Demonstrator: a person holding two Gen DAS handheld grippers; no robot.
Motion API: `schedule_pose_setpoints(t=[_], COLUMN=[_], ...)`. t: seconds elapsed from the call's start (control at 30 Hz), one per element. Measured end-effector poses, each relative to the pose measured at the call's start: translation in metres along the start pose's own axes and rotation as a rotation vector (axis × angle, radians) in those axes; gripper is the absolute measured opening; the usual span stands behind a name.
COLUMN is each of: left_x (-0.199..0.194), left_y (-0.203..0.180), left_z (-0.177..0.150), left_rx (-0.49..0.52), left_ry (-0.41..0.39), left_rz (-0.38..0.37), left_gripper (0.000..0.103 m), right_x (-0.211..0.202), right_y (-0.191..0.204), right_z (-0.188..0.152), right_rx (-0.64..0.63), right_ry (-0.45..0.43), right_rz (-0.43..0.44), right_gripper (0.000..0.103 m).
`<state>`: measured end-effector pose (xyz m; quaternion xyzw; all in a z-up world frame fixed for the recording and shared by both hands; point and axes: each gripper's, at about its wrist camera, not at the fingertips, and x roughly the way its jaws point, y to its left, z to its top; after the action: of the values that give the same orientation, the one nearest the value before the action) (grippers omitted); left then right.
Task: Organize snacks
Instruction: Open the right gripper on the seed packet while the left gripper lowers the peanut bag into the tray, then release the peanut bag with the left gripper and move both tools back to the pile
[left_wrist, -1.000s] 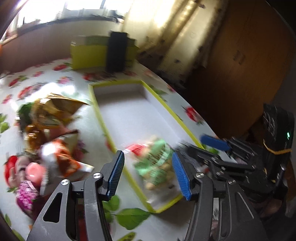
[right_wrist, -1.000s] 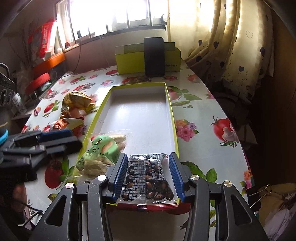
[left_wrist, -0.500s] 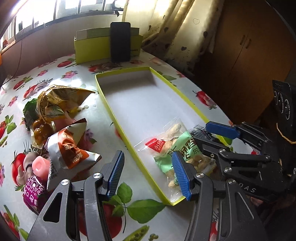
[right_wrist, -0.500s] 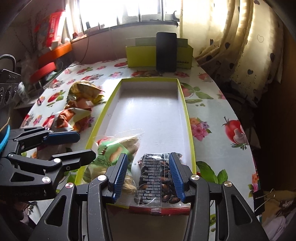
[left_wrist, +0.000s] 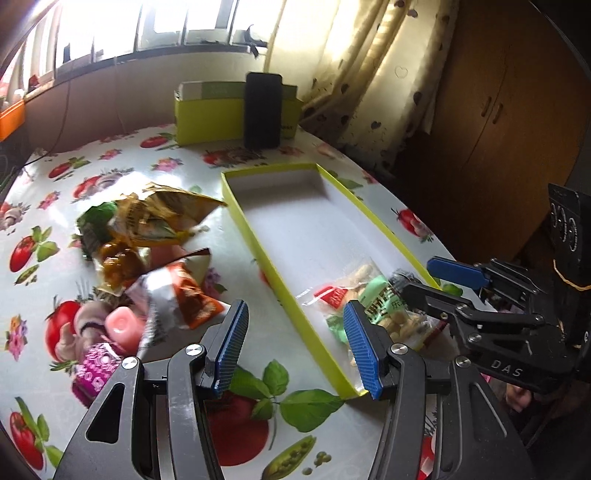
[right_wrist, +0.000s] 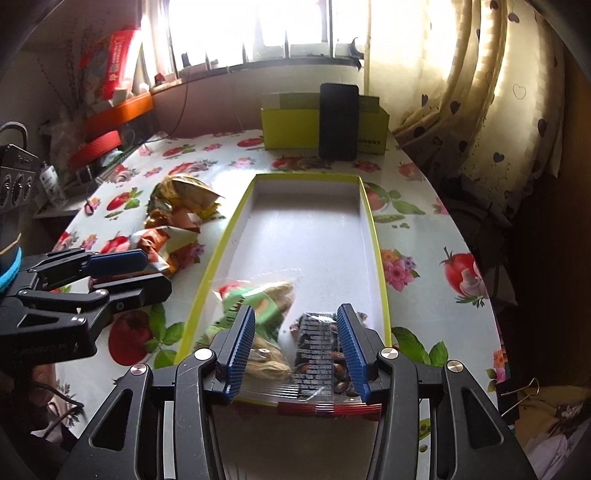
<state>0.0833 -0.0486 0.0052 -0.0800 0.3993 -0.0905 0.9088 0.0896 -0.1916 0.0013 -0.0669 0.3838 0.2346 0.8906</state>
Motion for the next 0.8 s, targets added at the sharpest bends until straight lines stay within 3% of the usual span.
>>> schedule_pose_setpoints(t=[0.8], left_x=[-0.046], left_y=[0.038], left_z=[-0.007], left_rx=[-0.059], left_ry=[-0.115], left_rz=[0.091], left_gripper=[0.055], right_x=[-0.012], right_y=[0.041], right_z=[0.006], right_rx=[-0.067], right_ry=[-0.029], right_rz=[0.062], right_gripper=[0.045])
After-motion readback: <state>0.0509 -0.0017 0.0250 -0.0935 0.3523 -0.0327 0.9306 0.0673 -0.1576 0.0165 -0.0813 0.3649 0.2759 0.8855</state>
